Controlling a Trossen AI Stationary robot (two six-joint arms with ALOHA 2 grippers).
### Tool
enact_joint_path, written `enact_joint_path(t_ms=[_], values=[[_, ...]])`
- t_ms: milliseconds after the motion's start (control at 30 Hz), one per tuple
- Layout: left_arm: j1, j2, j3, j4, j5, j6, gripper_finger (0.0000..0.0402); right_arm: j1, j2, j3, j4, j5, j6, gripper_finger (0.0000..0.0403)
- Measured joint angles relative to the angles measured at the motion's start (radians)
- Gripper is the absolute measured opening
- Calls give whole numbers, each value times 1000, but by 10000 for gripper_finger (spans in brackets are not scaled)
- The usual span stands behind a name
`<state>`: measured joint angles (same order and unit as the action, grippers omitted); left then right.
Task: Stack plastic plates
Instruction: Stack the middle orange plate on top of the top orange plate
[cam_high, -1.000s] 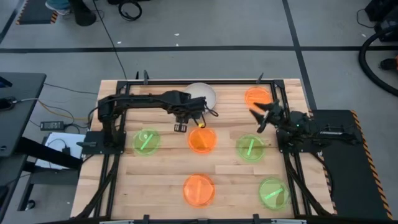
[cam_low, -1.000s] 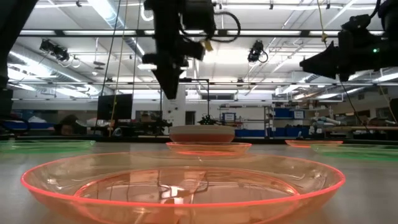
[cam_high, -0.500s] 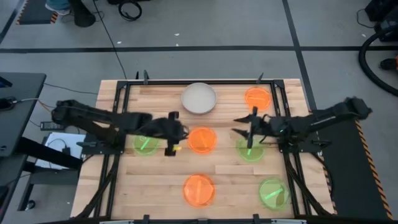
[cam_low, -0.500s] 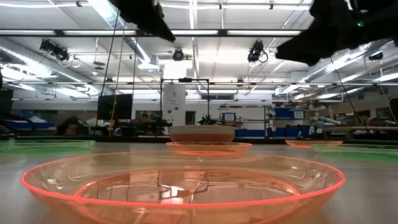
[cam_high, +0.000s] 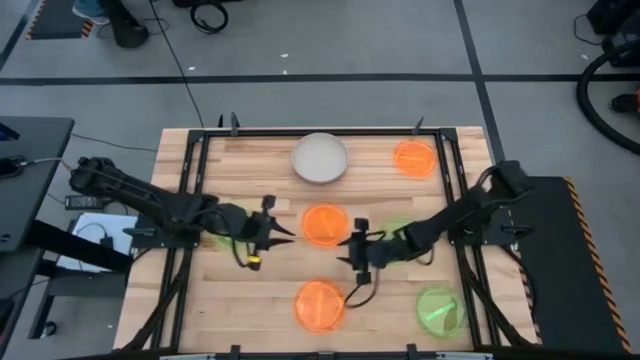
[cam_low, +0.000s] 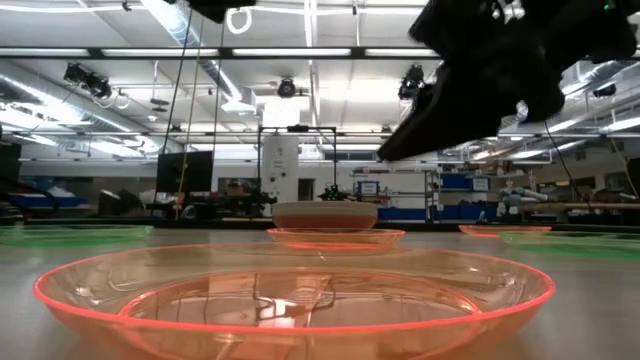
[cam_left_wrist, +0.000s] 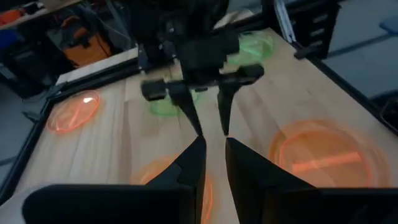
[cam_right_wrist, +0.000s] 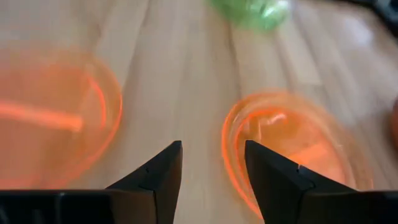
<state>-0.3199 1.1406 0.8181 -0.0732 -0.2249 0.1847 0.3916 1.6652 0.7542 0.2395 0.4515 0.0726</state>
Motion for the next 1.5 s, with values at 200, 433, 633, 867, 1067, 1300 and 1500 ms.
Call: enact_joint_path(t_ms=[200, 433, 633, 867, 1067, 1300, 1500], values=[[0, -57, 1, -5, -1, 12, 68, 8, 164, 161, -215, 84, -102, 160], [-17, -56, 1, -36, 3, 10, 68, -2, 273, 270, -365, 142, -206, 137], [-21, -56, 1, -32, 2, 10, 68, -16, 299, 300, -433, 185, -223, 124], [-20, -53, 1, -26, 1, 9, 68, -41, 306, 301, -479, 205, -301, 110], [-20, -53, 1, -23, 1, 9, 68, -59, 310, 300, -478, 207, -382, 89], [-20, -53, 1, -23, 2, 9, 68, -74, 310, 300, -479, 157, -435, 53], [-20, -52, 1, -23, 2, 8, 68, -73, 310, 299, -478, 145, -436, 9]])
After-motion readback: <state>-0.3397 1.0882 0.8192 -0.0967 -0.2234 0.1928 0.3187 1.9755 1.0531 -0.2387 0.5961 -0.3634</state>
